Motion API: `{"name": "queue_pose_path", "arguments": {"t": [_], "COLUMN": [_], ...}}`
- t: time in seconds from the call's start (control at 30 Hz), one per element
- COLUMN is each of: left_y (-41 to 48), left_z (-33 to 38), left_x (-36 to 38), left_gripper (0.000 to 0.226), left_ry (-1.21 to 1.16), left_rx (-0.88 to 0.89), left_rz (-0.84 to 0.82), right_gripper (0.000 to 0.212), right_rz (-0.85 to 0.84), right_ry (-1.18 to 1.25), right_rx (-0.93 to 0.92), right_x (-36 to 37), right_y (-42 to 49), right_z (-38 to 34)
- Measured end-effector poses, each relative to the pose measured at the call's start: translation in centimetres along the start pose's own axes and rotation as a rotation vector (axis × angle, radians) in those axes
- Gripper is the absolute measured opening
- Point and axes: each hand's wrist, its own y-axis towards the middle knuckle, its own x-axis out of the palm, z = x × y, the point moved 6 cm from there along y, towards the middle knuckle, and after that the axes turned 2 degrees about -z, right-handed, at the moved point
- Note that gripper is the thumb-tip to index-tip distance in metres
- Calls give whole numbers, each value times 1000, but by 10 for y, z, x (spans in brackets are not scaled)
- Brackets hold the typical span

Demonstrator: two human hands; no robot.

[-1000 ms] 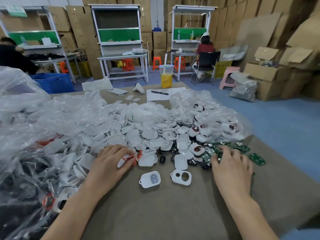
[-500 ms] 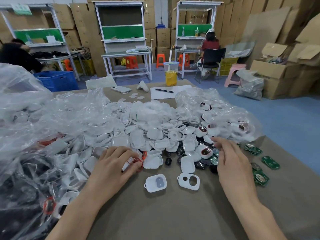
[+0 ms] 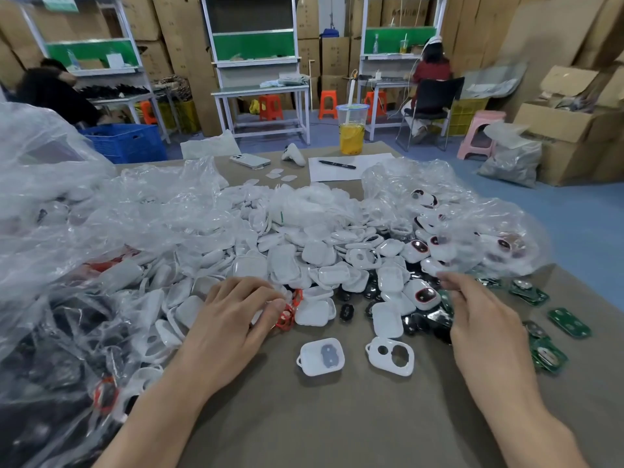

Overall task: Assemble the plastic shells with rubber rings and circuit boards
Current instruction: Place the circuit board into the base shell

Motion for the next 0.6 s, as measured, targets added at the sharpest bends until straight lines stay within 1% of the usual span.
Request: {"name": "queue_pose_path", "arguments": {"t": [0.03, 0.1, 0.17, 0.23, 0.3, 0.4, 0.5, 0.53, 0.6], "left_y": [-1, -1, -3, -4, -2, 8, 21, 23, 23], "left_z": [0, 1, 4, 10, 17, 32, 43, 43, 41], "left_x": [-2, -7, -15, -19, -19, -19, -18, -18, -19], "left_gripper": [43, 38, 34, 32, 31, 31, 33, 34, 31], "left_ry": [17, 66, 110, 118, 101, 68, 5, -36, -164], "left_rx": [5, 30, 60, 100, 150, 200, 161, 135, 78], "left_rz": [26, 132, 272, 356, 394, 424, 422, 418, 400], "right_gripper": [36, 31, 29, 31, 34, 49, 47, 46, 42], "right_rz": [37, 93, 81, 27, -16, -68, -70, -73, -132], "right_ry": [36, 127, 269, 359, 412, 496, 523, 589, 853], "right_rx": [-35, -121, -162, -164, -149, -120, -141, -144, -114], "right_x": [-4, -10, -9, -3, 7, 23, 33, 35, 41], "right_y": [1, 5, 13, 24, 38, 58, 73, 75, 73], "right_z": [-4, -17, -29, -35, -39, -45, -56, -60, -70]}}
